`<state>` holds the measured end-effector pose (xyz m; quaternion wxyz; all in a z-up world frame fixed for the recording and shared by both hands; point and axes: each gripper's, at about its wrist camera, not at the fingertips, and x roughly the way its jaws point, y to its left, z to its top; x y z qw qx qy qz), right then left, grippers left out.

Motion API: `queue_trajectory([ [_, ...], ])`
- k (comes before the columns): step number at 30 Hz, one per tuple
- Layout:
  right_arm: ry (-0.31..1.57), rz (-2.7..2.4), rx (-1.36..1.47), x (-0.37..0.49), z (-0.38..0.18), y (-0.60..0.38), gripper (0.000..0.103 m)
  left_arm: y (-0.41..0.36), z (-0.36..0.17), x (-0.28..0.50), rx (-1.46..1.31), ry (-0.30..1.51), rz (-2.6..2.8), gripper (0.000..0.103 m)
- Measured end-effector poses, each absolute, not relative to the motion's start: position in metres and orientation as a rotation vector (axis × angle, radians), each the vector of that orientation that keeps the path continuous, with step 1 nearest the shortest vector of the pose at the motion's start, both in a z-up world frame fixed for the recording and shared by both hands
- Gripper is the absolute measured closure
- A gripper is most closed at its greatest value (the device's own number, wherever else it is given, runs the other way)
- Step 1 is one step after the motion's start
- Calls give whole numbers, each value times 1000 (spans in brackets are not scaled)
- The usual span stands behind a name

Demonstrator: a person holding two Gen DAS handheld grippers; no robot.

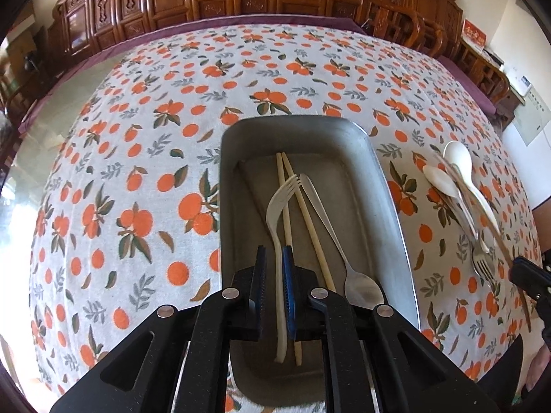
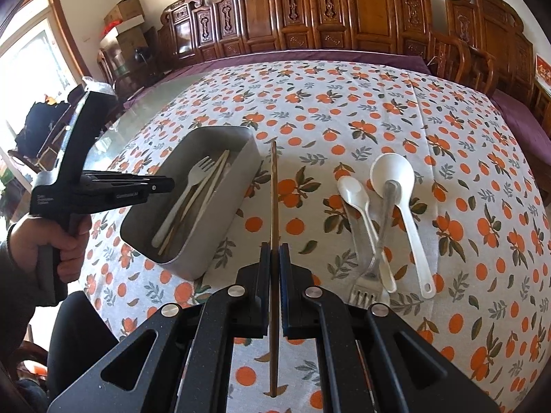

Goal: Organize utensils
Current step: 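Lower the chopstick into the grey tray and open the right tool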

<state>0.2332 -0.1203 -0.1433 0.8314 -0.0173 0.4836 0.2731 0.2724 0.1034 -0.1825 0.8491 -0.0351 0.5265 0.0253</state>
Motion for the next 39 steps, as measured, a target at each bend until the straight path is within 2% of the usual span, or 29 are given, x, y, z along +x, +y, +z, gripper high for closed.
queue_trajectory([
  [2, 1024, 590, -40, 233, -142, -113, 97, 106, -176, 265, -79, 1094, 52, 88],
  [17, 1041, 681, -32, 243, -137, -48, 97, 131, -134, 214, -107, 1001, 51, 87],
  [39, 1180, 677, 24, 273, -182, 30, 97, 153, -123, 192, -128, 968, 69, 85],
])
